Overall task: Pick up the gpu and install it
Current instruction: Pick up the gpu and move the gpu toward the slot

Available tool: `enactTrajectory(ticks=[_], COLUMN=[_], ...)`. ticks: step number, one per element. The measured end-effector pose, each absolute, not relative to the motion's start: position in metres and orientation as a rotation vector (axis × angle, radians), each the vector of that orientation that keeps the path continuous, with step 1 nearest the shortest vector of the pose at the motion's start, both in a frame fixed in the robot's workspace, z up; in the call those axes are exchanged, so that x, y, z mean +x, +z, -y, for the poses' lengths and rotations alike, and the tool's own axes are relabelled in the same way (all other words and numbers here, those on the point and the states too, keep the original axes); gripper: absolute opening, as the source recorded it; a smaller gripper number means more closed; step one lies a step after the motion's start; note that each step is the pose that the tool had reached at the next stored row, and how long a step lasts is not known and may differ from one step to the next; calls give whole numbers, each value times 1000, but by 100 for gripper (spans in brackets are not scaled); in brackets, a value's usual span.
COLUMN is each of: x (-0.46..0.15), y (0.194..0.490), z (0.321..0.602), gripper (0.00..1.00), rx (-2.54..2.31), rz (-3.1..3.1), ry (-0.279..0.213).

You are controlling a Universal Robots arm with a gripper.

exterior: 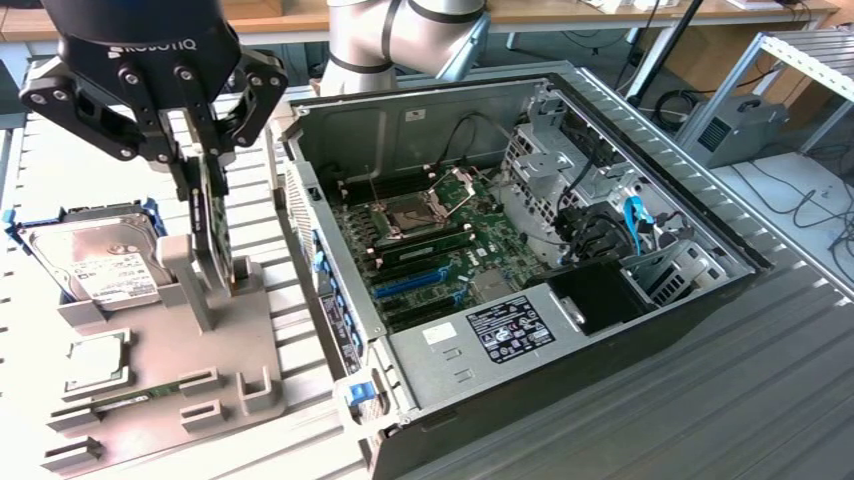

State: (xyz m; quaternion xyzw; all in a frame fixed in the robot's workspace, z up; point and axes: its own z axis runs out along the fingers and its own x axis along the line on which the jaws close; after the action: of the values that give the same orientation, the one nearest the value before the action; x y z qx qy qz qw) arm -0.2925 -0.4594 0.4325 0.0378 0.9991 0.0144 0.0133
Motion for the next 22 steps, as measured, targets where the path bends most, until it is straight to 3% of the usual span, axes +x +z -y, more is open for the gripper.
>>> enactTrajectory(ticks=[22], x=[-287], y=[435], z=[459], gripper=[26], rx=[118], rz=[-3112], ry=[45])
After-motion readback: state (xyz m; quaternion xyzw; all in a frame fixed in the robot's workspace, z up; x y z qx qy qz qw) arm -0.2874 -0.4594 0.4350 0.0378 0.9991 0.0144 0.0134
